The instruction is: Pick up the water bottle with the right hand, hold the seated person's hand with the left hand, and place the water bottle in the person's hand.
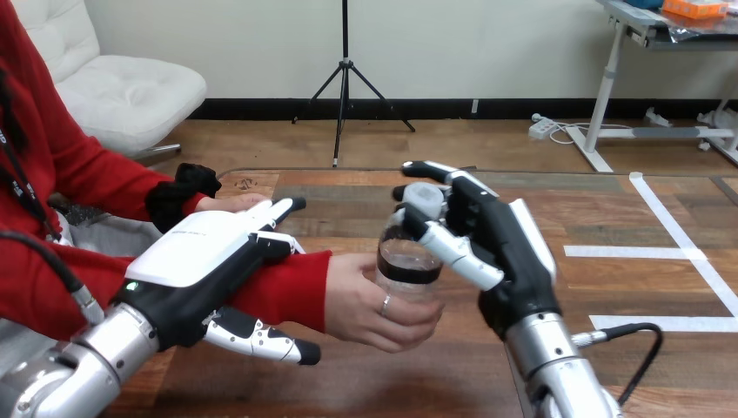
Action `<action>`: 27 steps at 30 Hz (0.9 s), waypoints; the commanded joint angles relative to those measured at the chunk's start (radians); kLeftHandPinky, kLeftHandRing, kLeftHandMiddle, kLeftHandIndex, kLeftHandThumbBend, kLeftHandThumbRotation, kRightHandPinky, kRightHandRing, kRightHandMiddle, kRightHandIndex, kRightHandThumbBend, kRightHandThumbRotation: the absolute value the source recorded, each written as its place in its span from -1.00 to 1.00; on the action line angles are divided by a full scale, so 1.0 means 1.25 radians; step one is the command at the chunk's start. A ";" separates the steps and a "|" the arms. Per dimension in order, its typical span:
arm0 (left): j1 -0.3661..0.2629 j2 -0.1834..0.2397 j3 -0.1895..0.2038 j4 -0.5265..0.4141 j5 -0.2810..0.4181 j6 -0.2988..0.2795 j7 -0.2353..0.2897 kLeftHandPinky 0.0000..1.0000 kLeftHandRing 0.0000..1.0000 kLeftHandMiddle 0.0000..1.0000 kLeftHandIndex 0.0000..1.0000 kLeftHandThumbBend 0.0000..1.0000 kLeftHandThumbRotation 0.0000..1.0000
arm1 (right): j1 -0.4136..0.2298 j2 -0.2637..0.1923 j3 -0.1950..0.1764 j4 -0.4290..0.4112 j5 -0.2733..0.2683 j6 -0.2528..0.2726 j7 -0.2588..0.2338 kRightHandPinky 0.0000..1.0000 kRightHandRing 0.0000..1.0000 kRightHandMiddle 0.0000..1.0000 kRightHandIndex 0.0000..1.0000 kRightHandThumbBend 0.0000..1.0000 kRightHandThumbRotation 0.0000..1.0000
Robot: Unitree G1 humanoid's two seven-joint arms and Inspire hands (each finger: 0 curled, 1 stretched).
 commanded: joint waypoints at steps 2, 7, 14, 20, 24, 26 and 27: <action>-0.019 -0.031 0.016 0.011 -0.031 -0.038 0.047 0.96 1.00 1.00 1.00 1.00 0.12 | -0.032 -0.011 -0.020 -0.021 0.019 -0.029 0.015 0.34 0.39 0.42 0.53 0.99 0.14; -0.015 -0.044 0.010 0.028 -0.019 -0.058 0.075 0.99 1.00 1.00 1.00 1.00 0.25 | -0.022 -0.019 -0.029 -0.016 0.019 -0.046 0.025 0.37 0.41 0.44 0.55 1.00 0.19; -0.015 -0.075 0.004 0.060 -0.012 -0.098 0.126 1.00 1.00 1.00 1.00 1.00 0.34 | -0.007 -0.029 -0.036 -0.015 0.029 -0.061 0.037 0.41 0.42 0.45 0.55 1.00 0.21; -0.013 -0.106 -0.001 0.083 -0.019 -0.122 0.160 1.00 1.00 1.00 1.00 1.00 0.37 | 0.004 -0.036 -0.042 -0.014 0.037 -0.076 0.046 0.41 0.43 0.46 0.55 1.00 0.22; -0.011 -0.126 -0.004 0.094 -0.016 -0.138 0.183 1.00 1.00 1.00 1.00 1.00 0.37 | 0.012 -0.040 -0.047 -0.013 0.043 -0.084 0.053 0.41 0.42 0.46 0.54 1.00 0.23; -0.010 -0.133 -0.005 0.097 -0.016 -0.143 0.189 1.00 1.00 1.00 1.00 1.00 0.38 | 0.016 -0.040 -0.050 -0.013 0.048 -0.086 0.056 0.40 0.42 0.46 0.54 1.00 0.23; -0.010 -0.137 -0.007 0.101 -0.015 -0.149 0.195 1.00 1.00 1.00 1.00 1.00 0.38 | 0.018 -0.041 -0.052 -0.011 0.048 -0.092 0.058 0.39 0.42 0.46 0.54 1.00 0.23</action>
